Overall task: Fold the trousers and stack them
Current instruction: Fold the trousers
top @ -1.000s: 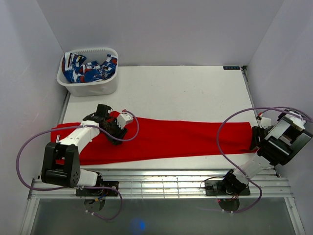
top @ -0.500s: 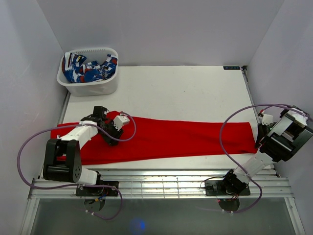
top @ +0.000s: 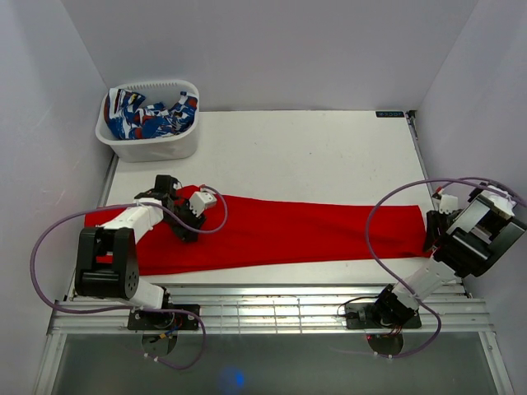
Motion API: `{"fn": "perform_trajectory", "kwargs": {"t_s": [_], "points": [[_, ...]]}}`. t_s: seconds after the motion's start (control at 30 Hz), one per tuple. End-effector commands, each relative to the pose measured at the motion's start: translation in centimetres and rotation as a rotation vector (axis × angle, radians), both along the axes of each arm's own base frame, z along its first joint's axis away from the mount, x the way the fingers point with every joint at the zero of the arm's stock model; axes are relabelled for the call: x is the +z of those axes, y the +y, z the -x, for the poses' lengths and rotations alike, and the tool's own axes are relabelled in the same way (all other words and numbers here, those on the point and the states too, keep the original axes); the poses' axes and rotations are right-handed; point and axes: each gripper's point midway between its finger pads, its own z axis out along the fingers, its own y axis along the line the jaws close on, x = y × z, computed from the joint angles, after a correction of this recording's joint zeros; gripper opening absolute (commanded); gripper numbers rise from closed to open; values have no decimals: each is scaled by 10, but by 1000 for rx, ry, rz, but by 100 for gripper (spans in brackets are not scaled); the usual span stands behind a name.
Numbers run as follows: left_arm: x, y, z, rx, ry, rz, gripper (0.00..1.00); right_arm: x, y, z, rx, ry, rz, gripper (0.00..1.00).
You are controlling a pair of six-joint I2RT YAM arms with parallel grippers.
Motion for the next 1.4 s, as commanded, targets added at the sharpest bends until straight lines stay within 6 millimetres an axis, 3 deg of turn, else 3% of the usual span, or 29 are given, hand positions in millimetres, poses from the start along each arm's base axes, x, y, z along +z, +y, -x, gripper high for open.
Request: {"fn": "perform_trajectory", "kwargs": {"t_s": [0.0, 0.2, 0.7, 0.9, 1.0, 1.07, 1.2, 1.37], "points": [[-26, 26, 3, -4, 31, -122, 54, 7, -5, -27, -68, -88, -29, 49], [-35, 26, 4, -5, 60, -125, 53, 36, -16, -77, -80, -219, -21, 44], [-34, 26, 3, 5, 95, -122, 53, 11, -7, -143, -30, -268, 33, 43], [-34, 28, 2, 8, 93, -133, 53, -1, 0, -149, -13, -251, 21, 40], [-33, 28, 2, 8, 95, -134, 53, -5, 3, -150, -4, -243, 16, 34], [-34, 28, 1, 8, 95, -134, 53, -6, 4, -149, -3, -239, 13, 24], [-35, 28, 2, 8, 99, -136, 53, -3, 2, -149, 1, -243, 27, 8], [-35, 28, 2, 6, 102, -133, 53, 14, -2, -153, 19, -287, 60, 8]]}}
